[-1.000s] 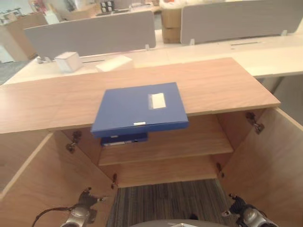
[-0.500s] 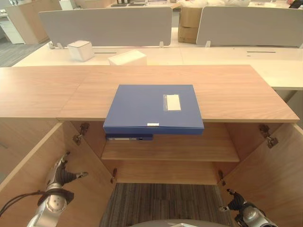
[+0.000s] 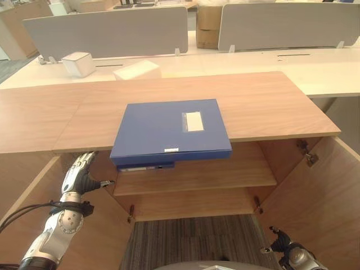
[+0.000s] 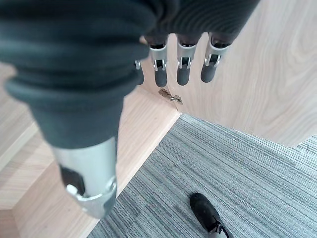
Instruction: Put the empty folder in the office cabinet
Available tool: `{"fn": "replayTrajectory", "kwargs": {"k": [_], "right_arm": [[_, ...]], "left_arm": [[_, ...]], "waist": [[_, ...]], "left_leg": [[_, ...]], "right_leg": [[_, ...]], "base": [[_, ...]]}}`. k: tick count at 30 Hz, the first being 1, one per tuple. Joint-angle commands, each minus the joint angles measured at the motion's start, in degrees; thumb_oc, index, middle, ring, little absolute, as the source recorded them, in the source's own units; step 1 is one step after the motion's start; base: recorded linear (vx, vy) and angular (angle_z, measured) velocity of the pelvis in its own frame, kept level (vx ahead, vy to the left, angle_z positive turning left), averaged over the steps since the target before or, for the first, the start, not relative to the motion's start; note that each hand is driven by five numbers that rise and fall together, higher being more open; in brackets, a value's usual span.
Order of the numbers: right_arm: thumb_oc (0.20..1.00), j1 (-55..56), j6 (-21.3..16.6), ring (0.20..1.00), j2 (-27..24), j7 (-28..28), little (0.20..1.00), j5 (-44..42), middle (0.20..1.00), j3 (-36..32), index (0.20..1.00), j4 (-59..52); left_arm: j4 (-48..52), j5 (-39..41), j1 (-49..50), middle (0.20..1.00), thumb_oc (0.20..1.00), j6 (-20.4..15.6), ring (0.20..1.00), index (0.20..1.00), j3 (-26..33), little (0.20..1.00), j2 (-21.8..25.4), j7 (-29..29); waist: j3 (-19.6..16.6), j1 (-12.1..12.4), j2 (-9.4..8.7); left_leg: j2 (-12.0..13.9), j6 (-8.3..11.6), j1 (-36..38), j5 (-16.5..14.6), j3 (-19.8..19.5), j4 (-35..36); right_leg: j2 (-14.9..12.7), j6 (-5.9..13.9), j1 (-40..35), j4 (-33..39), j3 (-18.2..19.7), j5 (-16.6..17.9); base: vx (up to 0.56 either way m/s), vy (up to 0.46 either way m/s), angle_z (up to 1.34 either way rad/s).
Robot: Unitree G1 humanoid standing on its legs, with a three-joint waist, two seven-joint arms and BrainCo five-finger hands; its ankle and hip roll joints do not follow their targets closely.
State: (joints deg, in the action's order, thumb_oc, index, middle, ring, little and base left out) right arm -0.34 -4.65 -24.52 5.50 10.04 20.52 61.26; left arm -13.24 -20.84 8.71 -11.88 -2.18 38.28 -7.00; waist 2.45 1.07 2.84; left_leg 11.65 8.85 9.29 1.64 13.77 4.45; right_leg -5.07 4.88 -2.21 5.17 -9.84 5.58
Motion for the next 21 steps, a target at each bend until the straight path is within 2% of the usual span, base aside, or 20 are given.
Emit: {"fn": "replayTrajectory", "kwargs": {"k": [1, 7, 11, 13, 16, 17, 21], "right_arm": [[1.000, -2.38, -0.91, 1.000, 1.02, -1.26, 1.000, -0.30, 1.000, 1.66, 1.000, 1.07], [1.000, -2.06, -0.65, 1.000, 1.33, -1.28, 1.000, -0.11, 1.000, 1.16, 1.000, 1.09], [1.000, -1.21, -0.40, 1.000, 1.17, -0.98, 1.000, 0.17, 1.000, 0.56, 1.000, 0.34], [1.000, -1.06, -0.25, 1.000, 1.02, -0.79, 1.000, 0.20, 1.000, 0.46, 1.000, 0.03], [1.000, -0.38, 0.21, 1.000, 0.04, 0.31, 1.000, 0.65, 1.000, -0.37, 1.000, -1.21], [1.000, -0.21, 0.48, 1.000, -0.23, 0.92, 1.000, 1.18, 1.000, -0.43, 1.000, -1.58], [1.000, 0.11, 0.66, 1.000, 0.13, 1.54, 1.000, 1.60, 1.000, 0.16, 1.000, -1.57]], "left_arm": [[4.45, -4.02, -0.65, 1.000, 1.000, -2.16, 1.000, 1.000, 2.67, 1.000, 6.33, -1.78], [8.70, -6.69, 2.64, 1.000, 1.000, -2.41, 1.000, 1.000, 5.67, 1.000, 6.86, -2.27], [16.45, -6.74, 7.32, 1.000, 1.000, -3.12, 1.000, 1.000, 11.72, 1.000, 8.82, -0.69], [17.70, -6.09, 8.44, 1.000, 1.000, -3.03, 1.000, 1.000, 12.86, 1.000, 9.53, 0.37], [22.75, -3.17, 12.46, 1.000, 1.000, -2.85, 1.000, 1.000, 18.25, 1.000, 12.22, 4.56], [24.62, -2.55, 14.33, 1.000, 1.000, -2.85, 1.000, 1.000, 22.38, 1.000, 13.05, 4.41], [27.17, -3.67, 15.89, 1.000, 1.000, -3.01, 1.000, 1.000, 27.44, 1.000, 13.66, 2.70]], "waist": [[-1.97, -0.43, -3.14], [-2.07, 0.00, -3.12], [-2.03, 0.77, -2.86], [-2.02, 0.76, -2.84], [-2.08, 1.22, -2.56], [-2.24, 1.68, -2.45], [-2.37, 2.10, -2.78]], "left_leg": [[2.45, 0.68, -3.14, 1.15, -1.59, 0.55], [2.45, 0.63, -2.97, 0.99, -1.67, 0.55], [2.34, 0.51, -3.04, 0.94, -2.06, 0.55], [2.32, 0.49, -3.00, 0.92, -2.18, 0.55], [2.29, 0.45, -2.90, 0.85, -2.23, 0.55], [2.26, 0.47, -2.87, 0.77, -2.18, 0.55], [2.11, 0.48, -2.85, 0.73, -2.18, 0.55]], "right_leg": [[-6.99, 5.58, -3.61, -0.66, 1.12, -2.70], [-7.00, 5.58, -3.91, -0.62, 1.10, -2.83], [-7.00, 5.62, -4.03, -0.61, 0.78, -2.87], [-6.98, 5.61, -4.05, -0.64, 0.81, -2.83], [-7.12, 5.78, -4.16, -0.61, 0.52, -2.64], [-7.28, 5.95, -4.14, -0.58, 0.27, -2.38], [-7.44, 6.01, -4.31, -0.64, -0.06, -2.19]], "base": [[0.00, 0.000, 0.00], [0.00, 0.000, 0.00], [-0.03, 0.005, 0.00], [-0.02, 0.004, 0.01], [-0.04, 0.024, 0.02], [-0.04, 0.024, 0.00], [-0.03, 0.007, 0.01]]}}
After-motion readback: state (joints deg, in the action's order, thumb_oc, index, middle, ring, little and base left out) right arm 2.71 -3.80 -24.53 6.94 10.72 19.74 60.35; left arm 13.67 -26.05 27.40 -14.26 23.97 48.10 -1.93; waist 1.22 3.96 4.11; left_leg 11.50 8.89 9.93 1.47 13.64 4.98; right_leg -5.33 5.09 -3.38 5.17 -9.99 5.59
